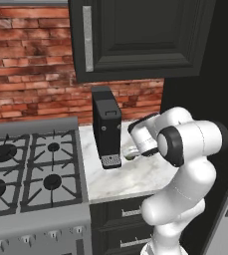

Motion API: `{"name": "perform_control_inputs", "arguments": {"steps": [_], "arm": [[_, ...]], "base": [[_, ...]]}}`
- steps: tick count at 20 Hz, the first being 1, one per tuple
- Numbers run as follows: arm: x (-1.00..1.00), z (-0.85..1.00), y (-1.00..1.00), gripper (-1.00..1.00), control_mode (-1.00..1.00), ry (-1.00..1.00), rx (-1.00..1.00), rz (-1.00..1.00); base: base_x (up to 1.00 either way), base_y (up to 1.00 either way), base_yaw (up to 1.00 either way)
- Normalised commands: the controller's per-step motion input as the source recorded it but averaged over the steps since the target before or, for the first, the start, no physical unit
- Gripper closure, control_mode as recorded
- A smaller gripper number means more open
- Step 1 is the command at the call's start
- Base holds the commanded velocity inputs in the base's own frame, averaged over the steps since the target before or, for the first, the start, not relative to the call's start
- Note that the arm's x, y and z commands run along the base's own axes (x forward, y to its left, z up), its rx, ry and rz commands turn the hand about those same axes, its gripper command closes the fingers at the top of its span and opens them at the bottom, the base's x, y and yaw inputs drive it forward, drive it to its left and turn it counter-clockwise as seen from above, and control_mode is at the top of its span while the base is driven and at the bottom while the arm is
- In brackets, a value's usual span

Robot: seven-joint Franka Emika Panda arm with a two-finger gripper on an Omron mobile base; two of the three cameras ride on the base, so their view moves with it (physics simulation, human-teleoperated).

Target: Place the avocado in the correct fridge rack based on whether it is a fruit or vegetable. Finally, close the fridge door.

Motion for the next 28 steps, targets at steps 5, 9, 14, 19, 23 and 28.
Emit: {"name": "perform_control_inputs", "arguments": {"steps": [5, 9, 14, 19, 23, 28], "arm": [[-0.33, -0.01, 0.0, 1.0, -1.0, -0.04, 0.0, 0.0], [-0.91, 0.58, -0.01, 1.0, -1.0, -0.01, 0.0, 0.0], [-0.99, 0.75, -0.23, 1.0, -1.0, 0.05, -0.02, 0.0], [-0.72, 1.0, -0.52, 1.0, -1.0, 0.1, -0.08, -0.01], [-0.71, 0.77, -0.45, 1.0, -1.0, 0.16, -0.08, -0.02], [-0.65, 0.68, -0.07, 1.0, -1.0, 0.07, -0.09, 0.0]], "base": [[0.0, 0.0, 0.0], [0.0, 0.0, 0.0], [0.0, 0.0, 0.0], [0.0, 0.0, 0.0], [0.0, 0.0, 0.0], [0.0, 0.0, 0.0]]}}
